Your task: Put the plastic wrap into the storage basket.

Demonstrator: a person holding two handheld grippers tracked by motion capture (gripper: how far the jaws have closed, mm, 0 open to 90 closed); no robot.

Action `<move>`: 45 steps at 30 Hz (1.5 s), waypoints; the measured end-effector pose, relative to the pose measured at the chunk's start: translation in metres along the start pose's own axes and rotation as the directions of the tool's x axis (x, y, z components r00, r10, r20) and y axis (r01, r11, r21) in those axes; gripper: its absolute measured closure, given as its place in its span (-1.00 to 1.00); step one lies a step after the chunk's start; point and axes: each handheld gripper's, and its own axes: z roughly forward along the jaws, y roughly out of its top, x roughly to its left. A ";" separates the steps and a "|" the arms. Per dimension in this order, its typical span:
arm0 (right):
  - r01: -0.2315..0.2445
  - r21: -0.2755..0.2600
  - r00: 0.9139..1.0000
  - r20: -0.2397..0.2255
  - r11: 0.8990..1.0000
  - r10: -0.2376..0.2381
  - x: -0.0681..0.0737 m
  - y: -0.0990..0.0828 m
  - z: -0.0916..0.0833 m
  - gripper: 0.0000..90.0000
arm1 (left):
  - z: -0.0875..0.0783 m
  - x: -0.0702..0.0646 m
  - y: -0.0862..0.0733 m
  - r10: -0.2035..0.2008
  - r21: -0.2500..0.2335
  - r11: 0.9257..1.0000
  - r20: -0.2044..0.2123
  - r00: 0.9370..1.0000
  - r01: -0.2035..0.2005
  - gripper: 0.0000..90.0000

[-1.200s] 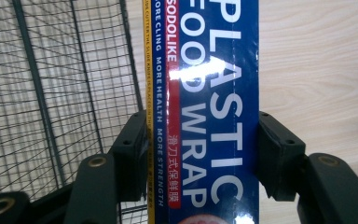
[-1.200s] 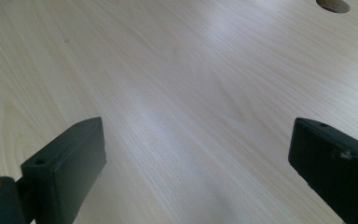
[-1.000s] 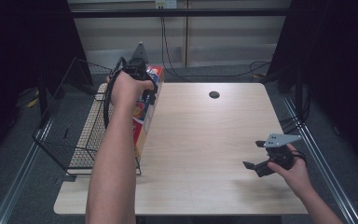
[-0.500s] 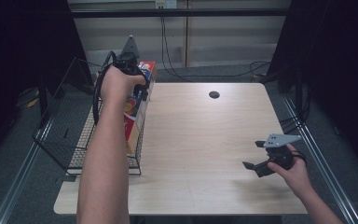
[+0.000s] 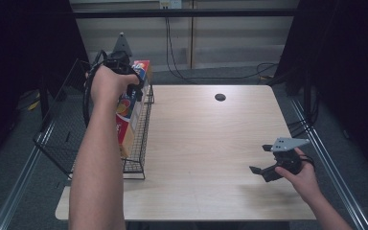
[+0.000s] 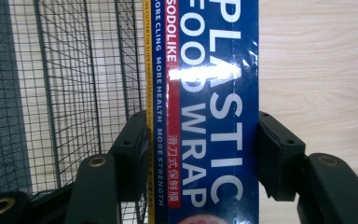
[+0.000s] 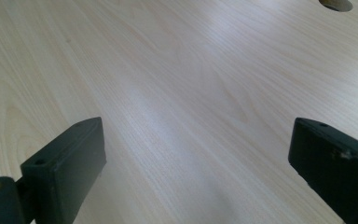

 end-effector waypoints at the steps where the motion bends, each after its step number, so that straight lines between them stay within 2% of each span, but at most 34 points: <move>1: 0.001 0.000 1.000 0.001 1.000 -0.001 0.000 0.000 0.000 -0.92 | -0.001 0.001 0.000 -0.006 0.000 1.000 -0.001 1.000 0.006 -0.02; 17: 0.002 0.003 1.000 0.002 1.000 -0.002 -0.001 -0.001 0.000 -0.92 | -0.015 0.024 -0.004 -0.041 -0.010 0.999 -0.022 0.999 0.041 -0.02; 25: 0.002 0.001 1.000 0.007 1.000 -0.002 0.000 -0.001 0.000 -0.92 | -0.020 0.033 -0.004 -0.045 -0.006 0.999 -0.024 0.999 0.045 -0.02; 36: 0.000 -0.001 1.000 0.004 1.000 0.000 -0.001 -0.001 0.000 -0.92 | -0.020 0.048 -0.004 -0.071 -0.012 0.997 -0.024 0.997 0.071 -0.02; 39: 0.001 0.005 1.000 0.010 1.000 -0.001 -0.001 -0.001 0.001 -0.92 | -0.019 0.053 -0.005 -0.077 -0.015 0.997 -0.038 0.996 0.076 -0.02; 45: 0.002 0.006 1.000 0.004 1.000 -0.002 -0.001 -0.001 0.001 -0.92 | -0.018 0.062 -0.006 -0.087 -0.012 0.996 -0.029 0.996 0.087 -0.02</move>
